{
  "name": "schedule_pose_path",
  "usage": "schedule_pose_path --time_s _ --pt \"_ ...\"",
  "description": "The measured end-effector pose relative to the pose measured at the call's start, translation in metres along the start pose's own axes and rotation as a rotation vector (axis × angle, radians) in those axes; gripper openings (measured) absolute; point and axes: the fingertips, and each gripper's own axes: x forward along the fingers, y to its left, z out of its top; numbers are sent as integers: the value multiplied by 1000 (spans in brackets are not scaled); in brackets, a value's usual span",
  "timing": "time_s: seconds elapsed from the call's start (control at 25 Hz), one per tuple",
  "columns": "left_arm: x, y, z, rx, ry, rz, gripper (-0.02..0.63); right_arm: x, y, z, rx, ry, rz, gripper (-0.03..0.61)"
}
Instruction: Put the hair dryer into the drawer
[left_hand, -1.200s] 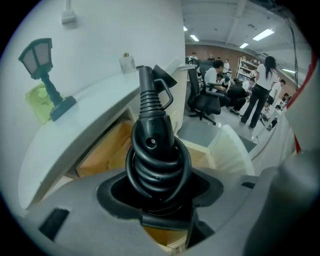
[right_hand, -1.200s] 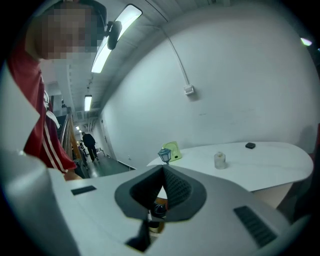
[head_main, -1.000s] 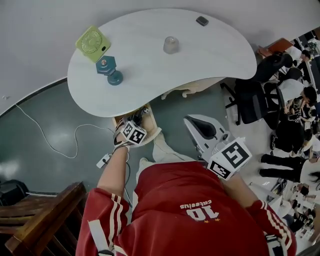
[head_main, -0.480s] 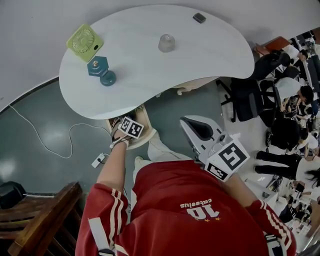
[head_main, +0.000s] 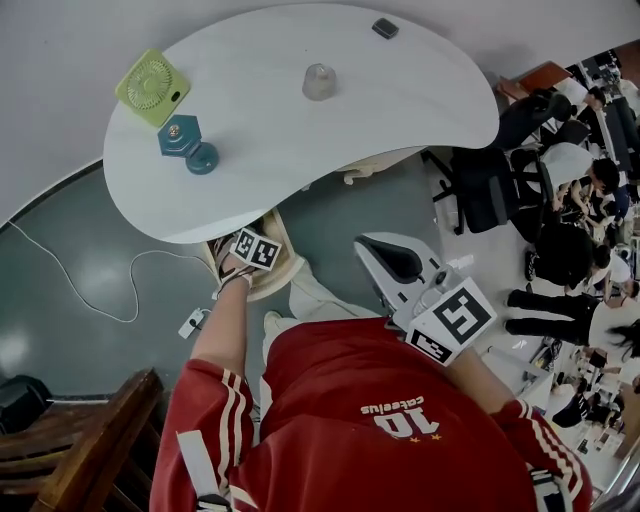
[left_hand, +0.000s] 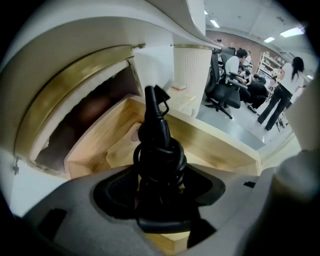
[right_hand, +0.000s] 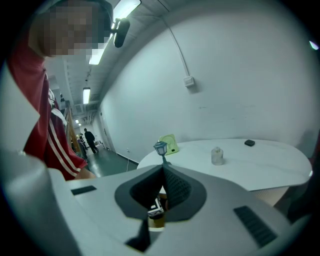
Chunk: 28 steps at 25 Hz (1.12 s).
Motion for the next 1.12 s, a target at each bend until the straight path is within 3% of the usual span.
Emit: schedule_pose_path --time_s 0.28,0.48,0.76,0.92,1.12 --pt "-10 -4 7 29 -31 -23 301 -9 1 -3 5 -7 -24 5" --pt "-28 -5 12 141 -59 -11 296 -14 15 1 -2 -29 -16 5" --pt "-53 -13 9 180 -101 -19 296 -23 41 3 -14 -68 -20 5" --pt "-71 -29 9 255 -120 -39 296 -33 56 0 -6 -81 -32 5" --pt "-122 -49 21 290 -215 -49 296 -48 72 6 -4 -114 -53 5"
